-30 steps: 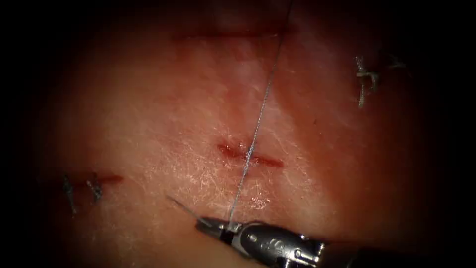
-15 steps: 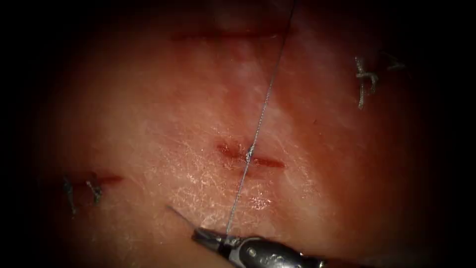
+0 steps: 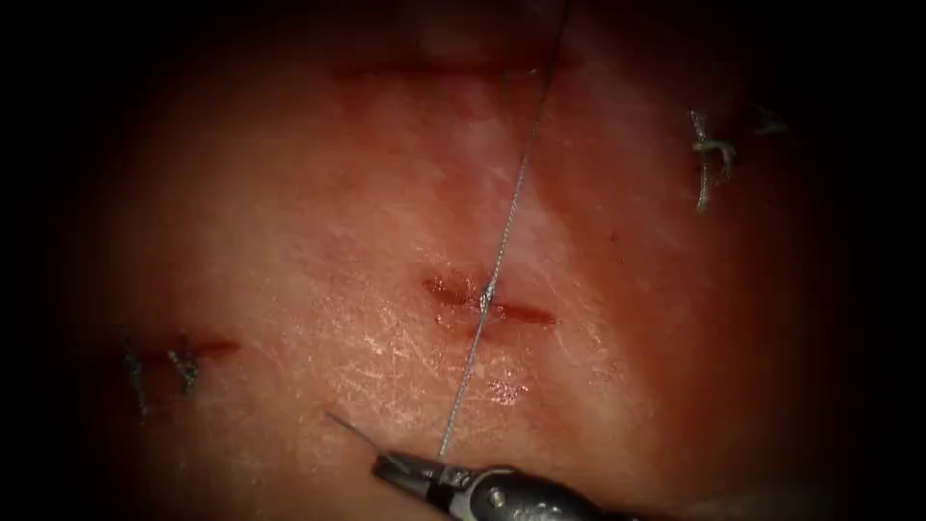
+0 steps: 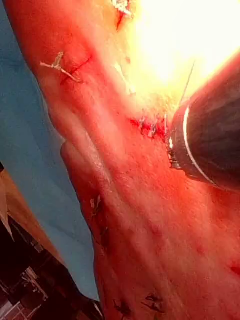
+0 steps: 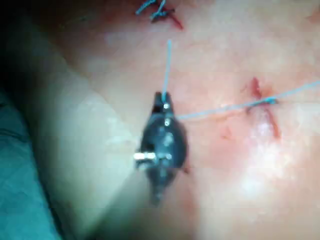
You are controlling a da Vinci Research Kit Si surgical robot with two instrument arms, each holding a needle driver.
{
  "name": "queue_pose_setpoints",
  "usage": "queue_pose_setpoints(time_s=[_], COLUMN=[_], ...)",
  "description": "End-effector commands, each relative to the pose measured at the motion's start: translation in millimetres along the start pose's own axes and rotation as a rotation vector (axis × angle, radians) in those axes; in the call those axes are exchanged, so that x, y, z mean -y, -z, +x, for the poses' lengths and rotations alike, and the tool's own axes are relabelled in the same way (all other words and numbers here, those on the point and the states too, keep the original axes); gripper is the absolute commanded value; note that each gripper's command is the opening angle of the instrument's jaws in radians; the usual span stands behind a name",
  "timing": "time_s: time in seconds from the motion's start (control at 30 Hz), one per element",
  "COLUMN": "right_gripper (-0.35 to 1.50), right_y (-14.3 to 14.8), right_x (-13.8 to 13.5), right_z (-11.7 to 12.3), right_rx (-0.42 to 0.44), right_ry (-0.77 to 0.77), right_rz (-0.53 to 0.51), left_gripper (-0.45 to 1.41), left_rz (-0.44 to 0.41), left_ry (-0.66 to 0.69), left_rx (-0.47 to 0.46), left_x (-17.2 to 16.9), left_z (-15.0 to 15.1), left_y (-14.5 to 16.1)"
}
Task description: Wound Closure
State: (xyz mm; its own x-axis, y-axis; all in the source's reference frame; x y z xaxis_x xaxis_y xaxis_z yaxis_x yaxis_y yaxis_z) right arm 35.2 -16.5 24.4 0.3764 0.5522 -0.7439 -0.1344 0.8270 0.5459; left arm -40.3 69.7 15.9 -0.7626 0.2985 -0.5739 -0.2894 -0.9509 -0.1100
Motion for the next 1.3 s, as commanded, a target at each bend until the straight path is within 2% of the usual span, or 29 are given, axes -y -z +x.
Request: queue_pose_setpoints(time_s=[0.03, 0.1, 0.13, 0.17, 0.23, 0.3, 0.37, 0.4, 0.43, 0.47, 0.5, 0.53, 0.57, 0.63, 0.67, 0.7, 0.73, 0.77, 0.93, 1.2, 1.3], right_gripper=[1.38, 1.47, 1.48, 1.48, 1.47, 1.47, 1.47, 1.38, 1.33, 1.31, 1.31, 1.31, 1.26, 1.26, 1.23, 1.23, 1.23, 1.30, 1.40, 1.47, 1.47], right_y=[-0.5, 0.2, 1.7, 1.7, 4.2, 5.1, 7.2, 9.2, 10.2, 11.4, 12.8, 12.8, 14.0, 14.2, 14.4, 14.4, 14.1, 13.7, 12.8, 10.7, 9.0], right_x=[1.2, 2.1, 3.5, 3.5, 5.3, 5.7, 6.2, 6.0, 5.7, 4.9, 3.2, 3.2, 1.2, 0.3, -2.9, -2.9, -4.2, -7.0, -12.7, -16.1, -17.2], right_z=[0.2, 0.6, 1.2, 1.2, 2.2, 2.5, 3.2, 3.9, 4.2, 4.7, 5.4, 5.4, 5.7, 5.7, 5.4, 5.4, 5.2, 4.7, 4.5, 4.8, 5.6], right_rx=[-0.008, -0.011, -0.009, -0.009, 0.000, 0.006, 0.013, 0.011, 0.010, 0.008, -0.005, -0.005, -0.039, -0.051, -0.085, -0.085, -0.094, -0.101, -0.132, -0.166, -0.182], right_ry=[0.071, 0.110, 0.131, 0.131, 0.140, 0.139, 0.135, 0.127, 0.121, 0.111, 0.092, 0.092, 0.052, 0.037, -0.037, -0.037, -0.060, -0.102, -0.151, -0.186, -0.187], right_rz=[-0.048, -0.085, -0.063, -0.063, -0.005, 0.008, 0.033, 0.057, 0.071, 0.059, -0.003, -0.003, -0.065, -0.092, -0.179, -0.179, -0.208, -0.263, -0.329, -0.385, -0.336], left_gripper=[-0.45, -0.45, -0.45, -0.45, -0.45, -0.45, -0.45, -0.45, -0.45, -0.45, -0.45, -0.45, -0.45, -0.45, -0.45, -0.45, -0.45, -0.45, -0.45, -0.45, -0.45], left_rz=[-0.017, -0.033, -0.052, -0.052, -0.078, -0.088, -0.100, -0.114, -0.119, -0.121, -0.128, -0.128, -0.134, -0.140, -0.152, -0.152, -0.155, -0.159, -0.161, -0.165, -0.168], left_ry=[-0.002, -0.001, 0.002, 0.002, 0.009, 0.011, 0.023, 0.036, 0.043, 0.053, 0.061, 0.061, 0.065, 0.063, 0.066, 0.066, 0.060, 0.059, 0.055, 0.058, 0.060], left_rx=[-0.016, -0.024, -0.032, -0.032, -0.042, -0.045, -0.068, -0.094, -0.107, -0.118, -0.129, -0.129, -0.143, -0.143, -0.144, -0.144, -0.144, -0.143, -0.141, -0.147, -0.146], left_x=[-0.1, -0.9, -1.9, -1.9, -3.1, -3.4, -4.2, -4.8, -5.1, -5.4, -6.0, -6.0, -7.0, -7.5, -9.5, -9.5, -10.3, -11.8, -13.2, -13.8, -14.1], left_z=[0.6, 0.7, 0.9, 0.9, 1.4, 1.6, 2.1, 2.7, 3.0, 3.5, 4.1, 4.1, 4.8, 5.1, 5.7, 5.7, 5.9, 6.0, 5.6, 5.5, 5.6], left_y=[0.5, 1.4, 2.8, 2.8, 5.1, 6.1, 8.5, 11.2, 12.5, 14.2, 16.5, 16.5, 19.1, 20.0, 22.7, 22.7, 23.5, 24.6, 25.8, 27.4, 28.1])
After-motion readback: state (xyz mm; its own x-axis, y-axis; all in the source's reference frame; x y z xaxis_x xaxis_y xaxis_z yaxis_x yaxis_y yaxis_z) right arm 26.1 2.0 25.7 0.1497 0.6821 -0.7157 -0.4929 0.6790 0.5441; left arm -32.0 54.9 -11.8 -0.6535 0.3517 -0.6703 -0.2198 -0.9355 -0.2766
